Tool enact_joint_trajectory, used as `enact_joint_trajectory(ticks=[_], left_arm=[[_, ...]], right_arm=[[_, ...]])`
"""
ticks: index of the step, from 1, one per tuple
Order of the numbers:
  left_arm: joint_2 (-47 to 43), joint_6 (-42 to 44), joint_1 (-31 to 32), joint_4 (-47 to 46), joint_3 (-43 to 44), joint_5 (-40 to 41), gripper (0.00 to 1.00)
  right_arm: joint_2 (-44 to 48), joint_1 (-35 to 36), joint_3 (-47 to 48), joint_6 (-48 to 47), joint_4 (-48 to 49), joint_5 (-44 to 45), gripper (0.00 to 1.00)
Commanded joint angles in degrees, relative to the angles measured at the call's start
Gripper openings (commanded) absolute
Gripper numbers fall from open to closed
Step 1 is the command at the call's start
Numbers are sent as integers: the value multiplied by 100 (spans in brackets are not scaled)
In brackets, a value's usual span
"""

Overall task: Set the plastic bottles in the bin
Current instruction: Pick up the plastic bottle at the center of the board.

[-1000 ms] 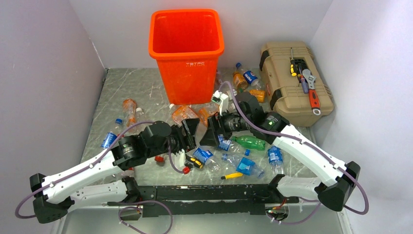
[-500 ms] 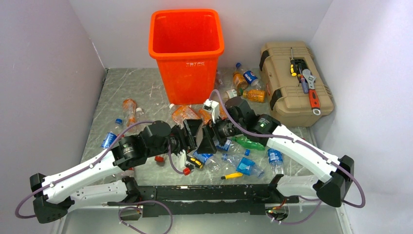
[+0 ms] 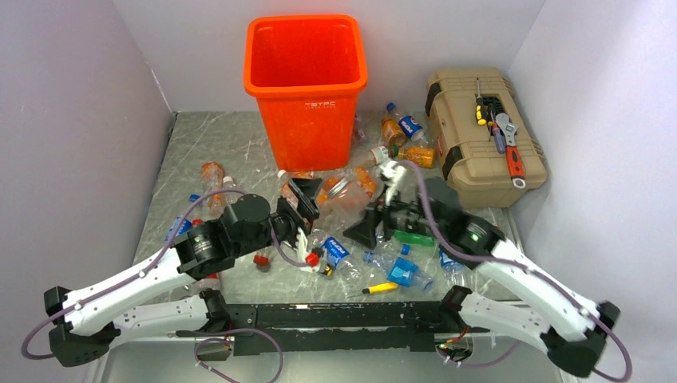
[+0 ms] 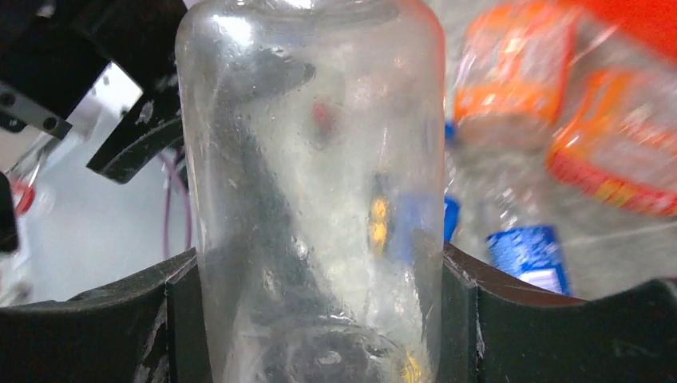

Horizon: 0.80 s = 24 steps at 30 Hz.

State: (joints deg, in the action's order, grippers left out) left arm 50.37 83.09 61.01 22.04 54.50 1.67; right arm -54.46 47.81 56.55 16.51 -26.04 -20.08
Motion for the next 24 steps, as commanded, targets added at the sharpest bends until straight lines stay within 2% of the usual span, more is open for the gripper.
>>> enact_joint_trajectory(ticks=[1, 5, 9, 11, 16, 21, 24], left_arm=[[-199, -3112, 16, -583, 466, 426, 99], [-318, -6298, 16, -1176, 578, 359, 100], [-389, -8813, 4, -2886, 2, 447, 99], [-79, -9880, -60, -2878, 258, 180, 99], [933, -11462, -269, -2379, 1149, -318, 99], [1278, -12638, -807, -2963, 1063, -1324, 99], [1492, -12869, -922, -3201, 1006, -1665, 100]], right_arm=[[1291, -18, -788, -91, 1748, 1242, 46], [1906, -18, -1527, -3, 2748, 1548, 45], [2033, -18, -1953, 61, 3534, 1568, 43], [2020, -18, -2099, 81, 3872, 1441, 42], [1994, -18, -2401, 192, 4542, 1309, 42], [1908, -17, -2468, 220, 4696, 1251, 42], [1908, -18, -2499, 230, 4777, 1293, 42]])
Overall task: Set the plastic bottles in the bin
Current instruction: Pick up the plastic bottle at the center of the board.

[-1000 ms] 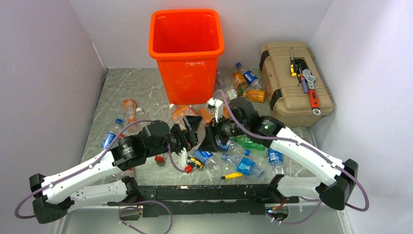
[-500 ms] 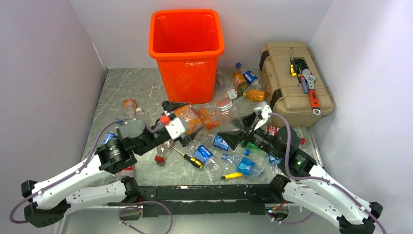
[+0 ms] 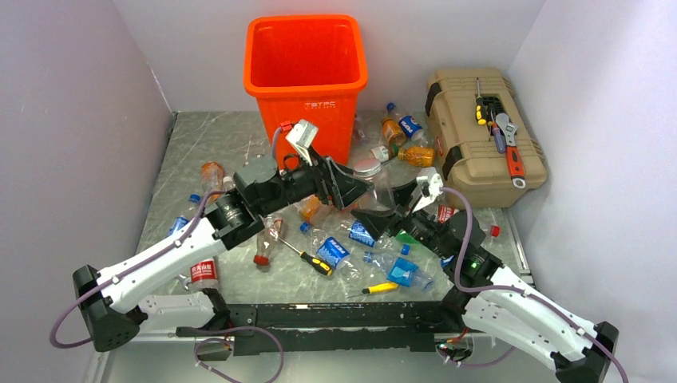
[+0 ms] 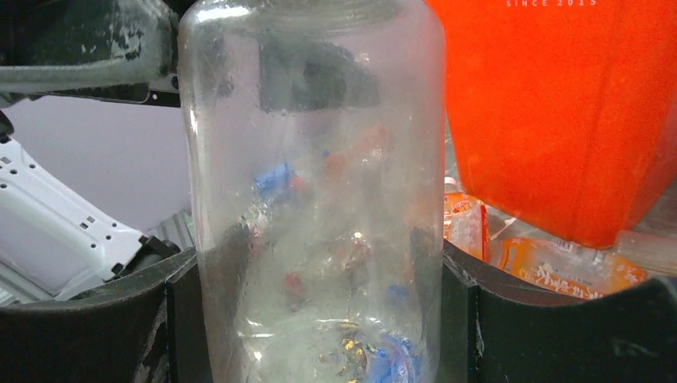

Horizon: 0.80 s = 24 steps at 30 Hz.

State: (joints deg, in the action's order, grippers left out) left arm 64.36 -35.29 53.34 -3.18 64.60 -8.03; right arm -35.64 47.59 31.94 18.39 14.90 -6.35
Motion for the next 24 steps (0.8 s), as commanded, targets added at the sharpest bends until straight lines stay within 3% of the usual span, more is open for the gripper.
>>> enact_joint_trajectory(ticks=[1, 9, 13, 20, 24], left_arm=[[134, -1077, -154, -739, -8, -752, 99], [386, -870, -143, -1105, 77, -1274, 99], [368, -599, -78, -1008, 40, -1029, 99], [315, -86, -29, -972, -17, -887, 75], [340, 10, -22, -1078, -59, -909, 73]], right_arm=[[28, 7, -39, 39, 695, -77, 43], [-106, 5, -6, 115, 662, -49, 44], [-215, 4, 26, 147, 651, -103, 44], [-339, 6, 79, 164, 621, -159, 46], [-408, 4, 106, 165, 596, -216, 48]])
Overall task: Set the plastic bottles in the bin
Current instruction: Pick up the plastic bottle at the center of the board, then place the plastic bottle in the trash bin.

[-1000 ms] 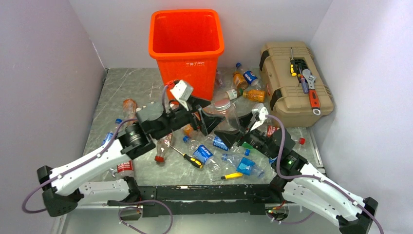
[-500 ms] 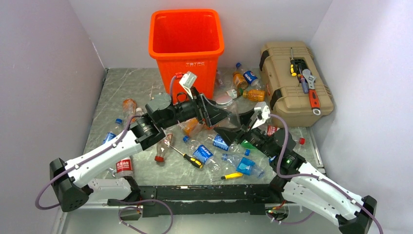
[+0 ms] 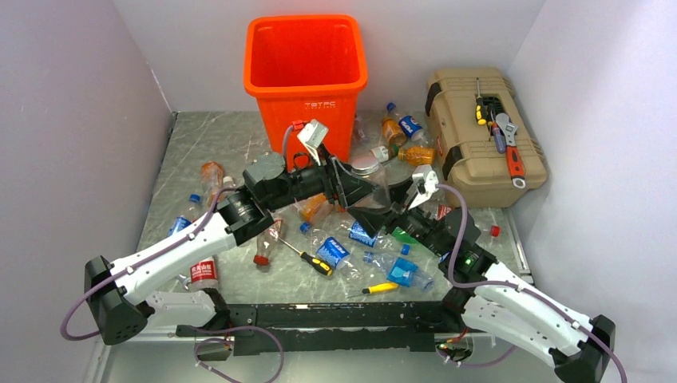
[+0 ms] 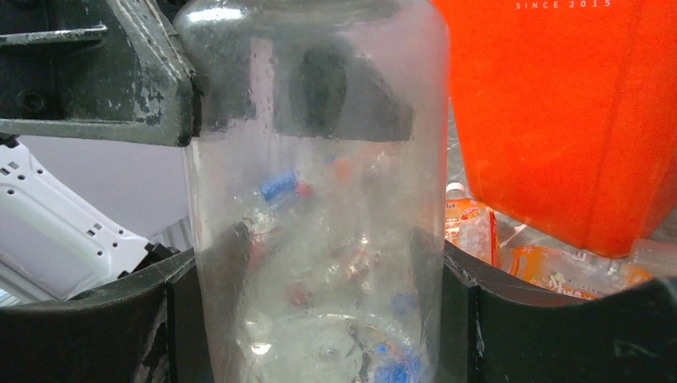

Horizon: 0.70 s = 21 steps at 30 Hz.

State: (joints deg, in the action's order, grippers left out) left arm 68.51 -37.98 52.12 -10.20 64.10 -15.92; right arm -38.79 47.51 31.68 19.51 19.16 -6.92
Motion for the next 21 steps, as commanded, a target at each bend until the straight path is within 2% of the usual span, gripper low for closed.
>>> enact_joint_trajectory(ticks=[1, 6, 11, 14, 18, 19, 20, 21], left_arm=[[-66, 296, 99, -344, 5, -95, 75], [-42, 352, 105, -412, 18, -67, 91], [88, 306, 101, -567, 61, -122, 90], [140, 295, 102, -688, 42, -201, 79], [138, 325, 101, -747, 25, -262, 51], [120, 341, 97, -755, 4, -259, 45], [99, 380, 103, -737, 6, -235, 41], [69, 438, 105, -670, 21, -195, 37]], right_arm=[[-95, 13, 139, 53, 147, -167, 49], [-60, 16, 153, 19, 28, -172, 53], [-97, 15, 178, 0, 35, -224, 54], [-96, 14, 172, 17, 44, -225, 54], [-64, 14, 178, 14, -33, -181, 57], [-60, 16, 191, 32, -87, -144, 64], [-47, 16, 228, 66, -158, -98, 79], [-36, 13, 296, 128, -329, -38, 88]])
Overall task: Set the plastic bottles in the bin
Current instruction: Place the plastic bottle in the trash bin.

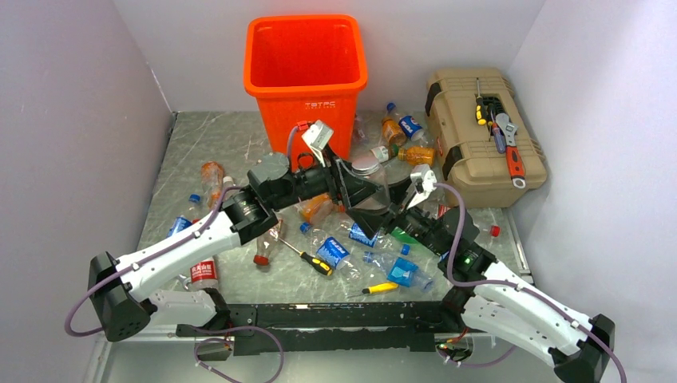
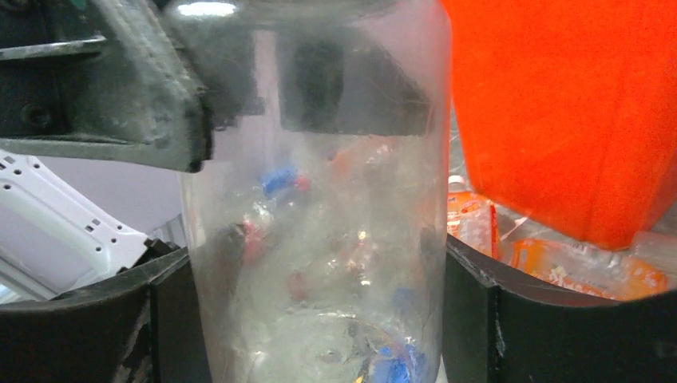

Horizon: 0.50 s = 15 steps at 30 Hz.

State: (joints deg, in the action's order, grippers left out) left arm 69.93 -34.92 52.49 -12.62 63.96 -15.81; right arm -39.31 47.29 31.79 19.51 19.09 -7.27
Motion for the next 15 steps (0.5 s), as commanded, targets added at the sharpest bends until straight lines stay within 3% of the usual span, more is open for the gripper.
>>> enact_joint_trajectory(ticks=[1, 6, 12, 15], left_arm=[[-116, 221, 66, -335, 75, -152, 35], [-420, 994, -8, 542, 557, 411, 31], [-236, 2449, -315, 2042, 2117, 1550, 26], [121, 3115, -632, 2197, 2876, 2062, 25]], right_arm=[[45, 35, 361, 149, -499, 39, 95], [349, 35, 1021, 88, -1817, 283, 100], [667, 40, 1595, 374, -3524, 1219, 100], [906, 35, 1340, 818, -3639, 1792, 100]])
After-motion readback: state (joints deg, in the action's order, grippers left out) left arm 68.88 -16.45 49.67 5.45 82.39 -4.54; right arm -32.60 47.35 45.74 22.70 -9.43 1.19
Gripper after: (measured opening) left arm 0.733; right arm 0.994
